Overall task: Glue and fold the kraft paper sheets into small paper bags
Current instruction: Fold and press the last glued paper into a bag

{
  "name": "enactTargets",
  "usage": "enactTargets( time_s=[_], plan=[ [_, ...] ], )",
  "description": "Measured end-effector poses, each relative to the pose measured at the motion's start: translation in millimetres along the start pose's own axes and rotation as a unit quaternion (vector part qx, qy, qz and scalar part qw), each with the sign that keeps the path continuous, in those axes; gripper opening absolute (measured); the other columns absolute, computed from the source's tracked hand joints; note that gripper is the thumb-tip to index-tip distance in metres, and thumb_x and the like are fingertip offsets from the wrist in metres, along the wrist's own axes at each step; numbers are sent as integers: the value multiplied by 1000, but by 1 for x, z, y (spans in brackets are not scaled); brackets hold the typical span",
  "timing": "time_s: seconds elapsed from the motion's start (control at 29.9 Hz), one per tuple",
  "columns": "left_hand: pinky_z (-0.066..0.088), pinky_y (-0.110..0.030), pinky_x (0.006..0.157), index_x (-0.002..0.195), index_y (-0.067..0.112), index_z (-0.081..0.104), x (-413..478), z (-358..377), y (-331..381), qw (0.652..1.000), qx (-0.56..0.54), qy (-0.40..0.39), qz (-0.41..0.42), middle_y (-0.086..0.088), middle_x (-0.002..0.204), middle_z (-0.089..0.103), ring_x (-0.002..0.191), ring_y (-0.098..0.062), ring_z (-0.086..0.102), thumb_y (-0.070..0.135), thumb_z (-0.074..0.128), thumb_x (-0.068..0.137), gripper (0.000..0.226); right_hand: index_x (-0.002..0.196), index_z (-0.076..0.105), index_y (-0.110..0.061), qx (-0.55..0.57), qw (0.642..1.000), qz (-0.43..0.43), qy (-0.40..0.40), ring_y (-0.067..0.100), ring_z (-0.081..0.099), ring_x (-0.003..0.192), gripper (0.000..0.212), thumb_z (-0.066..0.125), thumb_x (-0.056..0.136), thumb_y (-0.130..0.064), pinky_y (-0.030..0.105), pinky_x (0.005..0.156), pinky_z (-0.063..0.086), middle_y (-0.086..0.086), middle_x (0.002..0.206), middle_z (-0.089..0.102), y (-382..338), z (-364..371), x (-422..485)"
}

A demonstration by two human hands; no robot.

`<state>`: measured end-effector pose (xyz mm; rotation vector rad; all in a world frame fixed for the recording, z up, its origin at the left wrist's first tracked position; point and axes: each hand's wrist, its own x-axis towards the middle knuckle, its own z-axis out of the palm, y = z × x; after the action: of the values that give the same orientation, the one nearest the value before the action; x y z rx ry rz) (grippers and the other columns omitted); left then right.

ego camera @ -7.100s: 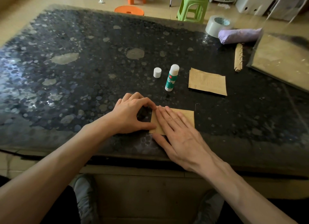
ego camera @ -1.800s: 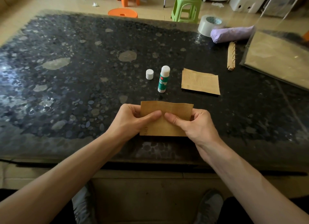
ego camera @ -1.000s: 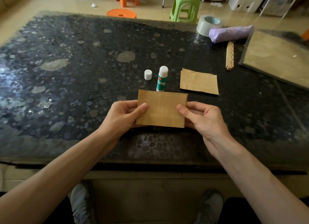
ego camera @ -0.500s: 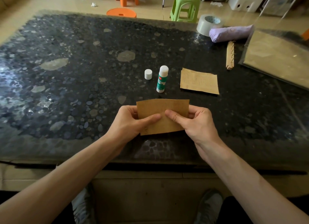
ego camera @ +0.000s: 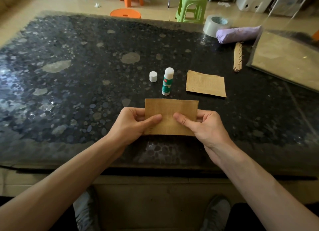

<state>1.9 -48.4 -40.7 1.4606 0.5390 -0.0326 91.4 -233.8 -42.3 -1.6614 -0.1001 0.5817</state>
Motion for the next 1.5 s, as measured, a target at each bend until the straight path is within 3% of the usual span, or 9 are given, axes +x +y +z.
enactTargets(
  time_s=[0.17,0.33,0.5,0.63,0.77,1.0,1.17,1.34,1.5],
  plan=[
    [62,-26,81,115,9,73,3,-4,3,1000,-4,0,-5,-8,101,79,95,-19,76,18,67,96,22,100,78,-26,-3,1000,10,12,5,75,98,30,86,73,-36,38,98,58,-10,98,80,-3,-7,5],
    [62,-27,83,117,8,73,3,-7,4,1000,3,14,0,-6,100,79,95,-17,76,20,69,94,27,105,79,-18,1,1000,12,16,8,76,97,40,86,70,-36,35,91,60,-5,98,81,-4,-10,6],
    [61,-25,82,111,11,76,2,-10,5,999,-9,35,9,-3,100,79,95,-16,76,26,73,90,26,103,79,-12,13,1000,15,23,13,78,94,29,84,80,-27,36,86,63,0,96,81,-6,-15,9],
    [61,-30,87,117,11,72,0,-6,5,999,-39,-15,-16,-4,106,78,100,-18,75,26,75,88,32,105,79,-17,13,1000,6,11,10,76,97,24,83,84,-27,37,91,62,-3,99,81,-4,-9,6],
    [62,-31,85,108,8,74,0,2,-2,1000,-24,1,-15,-7,100,79,96,-21,76,22,79,84,29,108,77,-20,11,1000,-1,-27,10,76,98,30,86,80,-29,37,93,61,-6,102,80,0,4,-1],
    [63,-29,75,109,3,73,0,5,-7,1000,-12,-14,-9,-7,100,79,93,-21,77,16,80,84,29,102,78,-25,-26,999,-9,16,5,75,96,44,90,65,-45,33,88,60,-14,96,79,7,8,-2],
    [64,-31,76,110,2,73,1,4,-6,1000,-5,-16,1,-9,100,79,94,-22,77,14,76,87,26,99,76,-21,-21,1000,-17,5,6,76,88,30,90,74,-31,25,72,63,-11,92,80,7,6,-1],
    [63,-27,78,115,2,71,7,-3,-2,999,-33,-16,-16,-10,104,78,98,-21,75,12,67,94,23,101,75,-22,4,1000,11,-7,14,78,91,20,83,83,-25,24,70,62,-5,95,81,4,-4,7],
    [63,-26,77,116,3,71,5,-5,0,999,-34,-21,-18,-8,104,78,98,-19,75,11,65,95,23,102,77,-21,-3,1000,0,7,7,77,91,18,81,84,-25,23,70,62,-10,93,80,2,-8,10]
  ],
)
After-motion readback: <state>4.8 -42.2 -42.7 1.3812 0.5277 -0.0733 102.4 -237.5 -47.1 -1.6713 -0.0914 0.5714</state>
